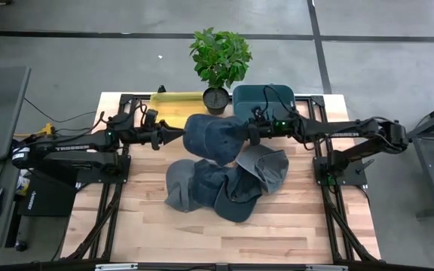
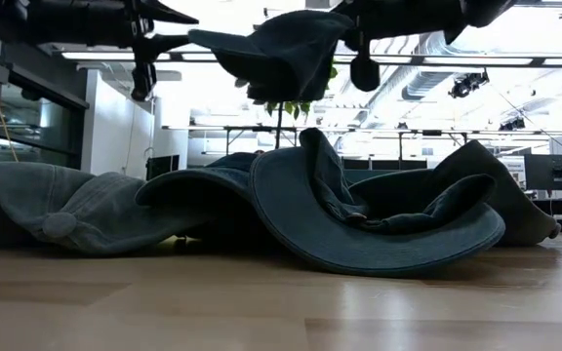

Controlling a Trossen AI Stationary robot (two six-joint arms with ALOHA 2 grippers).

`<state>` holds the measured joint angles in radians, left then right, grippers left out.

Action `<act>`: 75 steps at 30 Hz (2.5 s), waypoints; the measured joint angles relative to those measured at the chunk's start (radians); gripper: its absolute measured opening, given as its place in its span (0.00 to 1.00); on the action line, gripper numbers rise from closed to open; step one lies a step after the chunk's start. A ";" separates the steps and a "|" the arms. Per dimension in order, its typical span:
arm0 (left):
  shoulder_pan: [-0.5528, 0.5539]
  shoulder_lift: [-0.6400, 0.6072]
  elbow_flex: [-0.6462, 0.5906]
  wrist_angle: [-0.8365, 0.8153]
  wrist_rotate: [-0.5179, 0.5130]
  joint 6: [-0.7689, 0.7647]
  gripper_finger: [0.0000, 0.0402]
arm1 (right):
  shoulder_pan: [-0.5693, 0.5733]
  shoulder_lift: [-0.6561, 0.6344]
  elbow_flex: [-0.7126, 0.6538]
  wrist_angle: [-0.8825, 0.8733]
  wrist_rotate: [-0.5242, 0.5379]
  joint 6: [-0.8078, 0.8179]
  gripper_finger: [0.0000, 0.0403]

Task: Pick & Place hat
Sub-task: Put the top blue cap into the blue bin

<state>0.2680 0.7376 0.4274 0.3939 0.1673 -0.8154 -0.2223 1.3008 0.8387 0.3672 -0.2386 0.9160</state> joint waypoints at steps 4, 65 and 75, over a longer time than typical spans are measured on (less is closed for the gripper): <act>0.000 -0.032 0.000 0.001 -0.008 0.028 0.40 | -0.010 -0.047 0.000 -0.061 0.001 -0.016 0.00; 0.000 -0.048 0.000 -0.003 -0.057 0.025 0.69 | -0.760 0.262 0.498 -1.105 -0.517 -0.888 0.00; 0.000 -0.048 0.000 -0.014 -0.057 0.025 0.69 | -0.760 0.357 0.498 -1.103 -0.461 -0.925 0.00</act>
<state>0.2680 0.6899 0.4278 0.3797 0.1104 -0.7902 -0.9825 1.6576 1.3365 -0.7361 -0.6997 -0.0089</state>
